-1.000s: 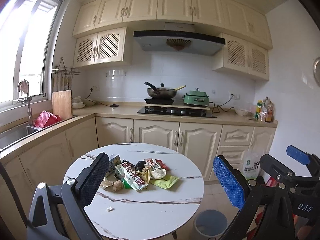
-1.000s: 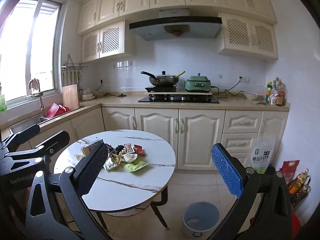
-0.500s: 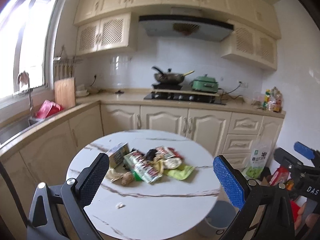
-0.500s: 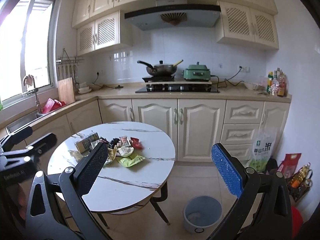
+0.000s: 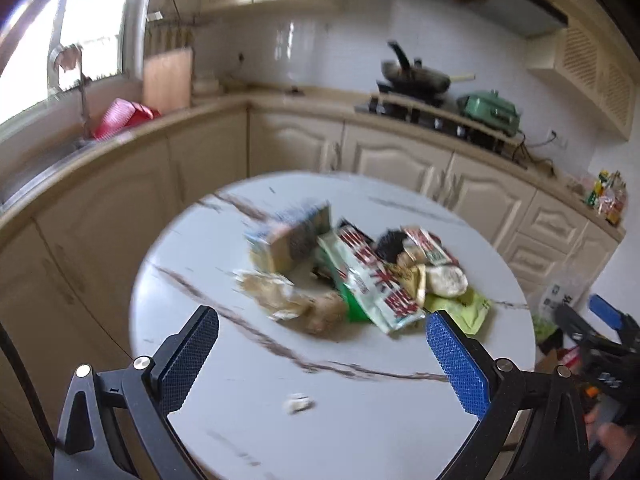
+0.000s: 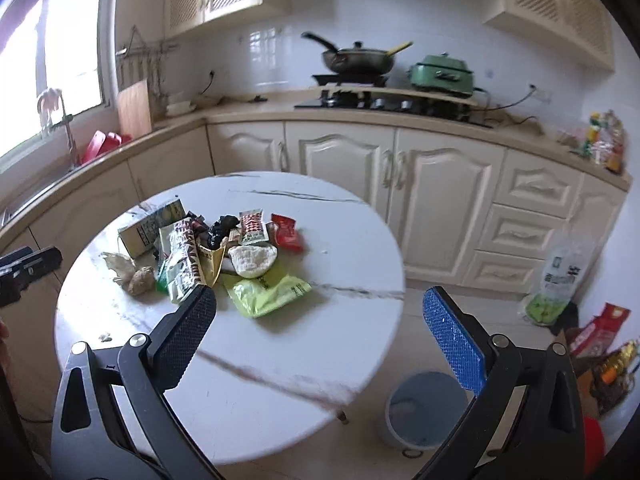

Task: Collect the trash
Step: 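Grasp the white red-printed rice bag with left tool while right tool grasps the round rice cake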

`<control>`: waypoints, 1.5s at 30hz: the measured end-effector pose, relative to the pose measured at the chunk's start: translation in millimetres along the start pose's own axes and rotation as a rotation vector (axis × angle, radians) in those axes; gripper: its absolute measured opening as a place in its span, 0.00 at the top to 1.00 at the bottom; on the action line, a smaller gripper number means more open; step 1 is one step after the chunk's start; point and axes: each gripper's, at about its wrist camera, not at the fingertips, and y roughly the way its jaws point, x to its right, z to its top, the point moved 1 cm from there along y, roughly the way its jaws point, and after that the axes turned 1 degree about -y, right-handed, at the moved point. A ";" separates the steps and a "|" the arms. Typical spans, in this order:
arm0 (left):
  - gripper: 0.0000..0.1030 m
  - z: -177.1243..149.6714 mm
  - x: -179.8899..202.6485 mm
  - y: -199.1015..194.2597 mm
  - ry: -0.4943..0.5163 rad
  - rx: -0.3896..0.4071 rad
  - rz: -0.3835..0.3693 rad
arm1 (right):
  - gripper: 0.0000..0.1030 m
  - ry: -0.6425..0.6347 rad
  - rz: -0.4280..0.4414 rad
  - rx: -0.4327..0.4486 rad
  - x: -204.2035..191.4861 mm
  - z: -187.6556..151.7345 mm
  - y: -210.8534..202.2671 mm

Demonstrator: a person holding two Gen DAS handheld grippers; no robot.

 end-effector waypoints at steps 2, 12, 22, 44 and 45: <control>0.01 9.7 17.9 30.6 0.027 -0.043 -0.009 | 0.00 -0.002 0.007 -0.022 -0.8 3.8 20.6; 0.02 77.2 59.4 182.4 0.022 -0.193 0.105 | 0.00 0.012 0.026 -0.092 18.6 11.6 84.5; 0.26 122.6 60.6 256.7 0.047 -0.192 0.116 | 0.00 0.010 0.101 -0.133 16.4 15.7 118.7; 0.84 149.2 -27.9 279.2 0.004 -0.176 -0.104 | 0.26 -0.146 0.334 -0.290 -39.0 22.8 165.4; 0.84 141.4 -28.0 267.2 0.002 -0.174 -0.106 | 0.30 -0.144 0.348 -0.292 -41.0 21.6 165.7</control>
